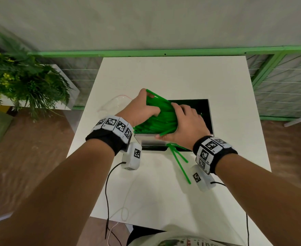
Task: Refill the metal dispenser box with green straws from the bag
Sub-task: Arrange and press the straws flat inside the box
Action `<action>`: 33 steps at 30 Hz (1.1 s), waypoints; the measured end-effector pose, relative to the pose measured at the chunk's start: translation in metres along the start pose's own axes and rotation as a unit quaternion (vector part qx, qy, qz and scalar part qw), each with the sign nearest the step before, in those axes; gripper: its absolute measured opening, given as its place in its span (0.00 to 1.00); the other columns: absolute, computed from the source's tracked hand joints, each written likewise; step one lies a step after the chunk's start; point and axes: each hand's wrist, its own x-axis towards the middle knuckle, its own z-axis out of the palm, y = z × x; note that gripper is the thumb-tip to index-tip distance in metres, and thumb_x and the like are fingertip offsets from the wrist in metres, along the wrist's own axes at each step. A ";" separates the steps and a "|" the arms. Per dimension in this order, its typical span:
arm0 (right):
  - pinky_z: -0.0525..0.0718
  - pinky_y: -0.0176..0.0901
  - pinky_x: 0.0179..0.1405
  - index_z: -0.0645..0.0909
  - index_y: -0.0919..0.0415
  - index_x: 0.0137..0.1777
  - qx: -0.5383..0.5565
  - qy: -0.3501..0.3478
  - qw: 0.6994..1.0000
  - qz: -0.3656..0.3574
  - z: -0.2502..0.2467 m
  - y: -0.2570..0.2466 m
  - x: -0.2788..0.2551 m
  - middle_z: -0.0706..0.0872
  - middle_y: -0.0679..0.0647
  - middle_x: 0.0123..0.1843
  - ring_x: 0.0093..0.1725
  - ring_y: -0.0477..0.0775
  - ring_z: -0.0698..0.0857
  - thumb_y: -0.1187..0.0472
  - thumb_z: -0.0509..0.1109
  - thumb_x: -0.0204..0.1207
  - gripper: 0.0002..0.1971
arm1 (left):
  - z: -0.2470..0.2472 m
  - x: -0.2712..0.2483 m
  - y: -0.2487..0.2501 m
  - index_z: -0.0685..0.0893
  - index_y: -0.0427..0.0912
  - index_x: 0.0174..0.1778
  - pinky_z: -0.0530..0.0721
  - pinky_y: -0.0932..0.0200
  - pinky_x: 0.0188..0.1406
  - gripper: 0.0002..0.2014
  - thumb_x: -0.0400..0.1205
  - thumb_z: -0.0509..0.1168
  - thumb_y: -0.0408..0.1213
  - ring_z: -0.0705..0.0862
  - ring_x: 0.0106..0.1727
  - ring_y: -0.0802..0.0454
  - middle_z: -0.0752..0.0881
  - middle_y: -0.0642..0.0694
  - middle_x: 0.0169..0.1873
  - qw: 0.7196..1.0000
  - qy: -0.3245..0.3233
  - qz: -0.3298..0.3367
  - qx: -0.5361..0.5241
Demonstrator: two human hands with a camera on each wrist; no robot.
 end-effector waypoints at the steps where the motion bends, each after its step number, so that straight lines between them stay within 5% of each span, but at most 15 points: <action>1: 0.78 0.61 0.67 0.59 0.50 0.84 0.001 -0.001 1.000 0.001 0.000 0.000 0.000 0.73 0.57 0.76 0.71 0.62 0.76 0.13 0.65 0.52 0.63 | 0.001 -0.001 0.000 0.69 0.46 0.67 0.89 0.40 0.53 0.30 0.68 0.68 0.42 0.87 0.53 0.37 0.83 0.40 0.51 1.000 0.001 0.002 -0.008; 6: 0.75 0.63 0.72 0.57 0.51 0.84 -0.002 -0.005 1.000 0.010 0.000 0.000 0.000 0.72 0.57 0.77 0.74 0.62 0.74 0.12 0.62 0.50 0.65 | 0.004 -0.001 -0.009 0.66 0.49 0.70 0.85 0.40 0.56 0.29 0.76 0.69 0.49 0.84 0.52 0.42 0.78 0.48 0.52 0.998 0.061 0.019 0.006; 9: 0.72 0.63 0.74 0.58 0.52 0.84 -0.009 0.008 1.000 0.010 0.002 0.000 0.001 0.73 0.58 0.78 0.75 0.63 0.74 0.11 0.61 0.50 0.66 | 0.006 0.000 -0.015 0.65 0.48 0.72 0.83 0.42 0.62 0.35 0.79 0.65 0.67 0.83 0.60 0.40 0.79 0.41 0.66 0.987 0.135 0.010 0.086; 12: 0.70 0.63 0.75 0.58 0.52 0.85 -0.013 0.005 1.000 0.014 0.001 0.000 0.001 0.72 0.59 0.79 0.76 0.64 0.73 0.12 0.62 0.50 0.66 | 0.009 0.001 -0.012 0.63 0.43 0.81 0.77 0.48 0.66 0.44 0.79 0.62 0.72 0.79 0.70 0.41 0.70 0.42 0.76 0.976 0.181 0.006 0.121; 18: 0.77 0.64 0.69 0.59 0.52 0.83 0.002 0.010 1.000 0.023 0.002 0.000 -0.001 0.72 0.60 0.76 0.73 0.64 0.74 0.14 0.66 0.50 0.64 | 0.016 -0.001 -0.003 0.67 0.51 0.81 0.82 0.48 0.66 0.49 0.70 0.62 0.80 0.82 0.67 0.47 0.70 0.46 0.72 0.971 0.073 0.041 0.223; 23: 0.81 0.61 0.65 0.59 0.53 0.83 0.035 -0.006 0.999 0.021 0.000 0.001 0.000 0.71 0.61 0.75 0.70 0.65 0.75 0.17 0.70 0.48 0.65 | 0.018 0.000 -0.005 0.55 0.54 0.86 0.82 0.45 0.70 0.62 0.61 0.76 0.74 0.80 0.71 0.44 0.68 0.44 0.75 0.956 0.022 0.064 0.287; 28: 0.81 0.63 0.69 0.52 0.49 0.85 0.105 -0.044 0.993 0.021 -0.002 0.005 0.001 0.62 0.60 0.81 0.77 0.64 0.71 0.21 0.76 0.48 0.67 | 0.018 0.005 -0.012 0.45 0.59 0.89 0.85 0.46 0.60 0.64 0.65 0.79 0.68 0.83 0.63 0.42 0.71 0.41 0.73 0.950 0.051 0.099 0.293; 30: 0.82 0.62 0.68 0.52 0.49 0.85 0.125 -0.047 0.991 0.005 -0.003 0.007 0.000 0.61 0.59 0.81 0.76 0.64 0.74 0.25 0.80 0.50 0.66 | 0.019 0.007 -0.016 0.48 0.61 0.88 0.86 0.47 0.56 0.58 0.69 0.78 0.65 0.84 0.57 0.43 0.74 0.41 0.68 0.949 0.072 0.118 0.283; 33: 0.85 0.57 0.66 0.54 0.50 0.85 0.145 -0.043 0.988 -0.014 -0.005 0.008 -0.002 0.62 0.59 0.80 0.70 0.62 0.79 0.32 0.85 0.51 0.65 | 0.018 0.010 -0.019 0.69 0.60 0.80 0.86 0.49 0.57 0.38 0.76 0.76 0.57 0.85 0.55 0.42 0.77 0.44 0.61 0.949 0.075 0.143 0.270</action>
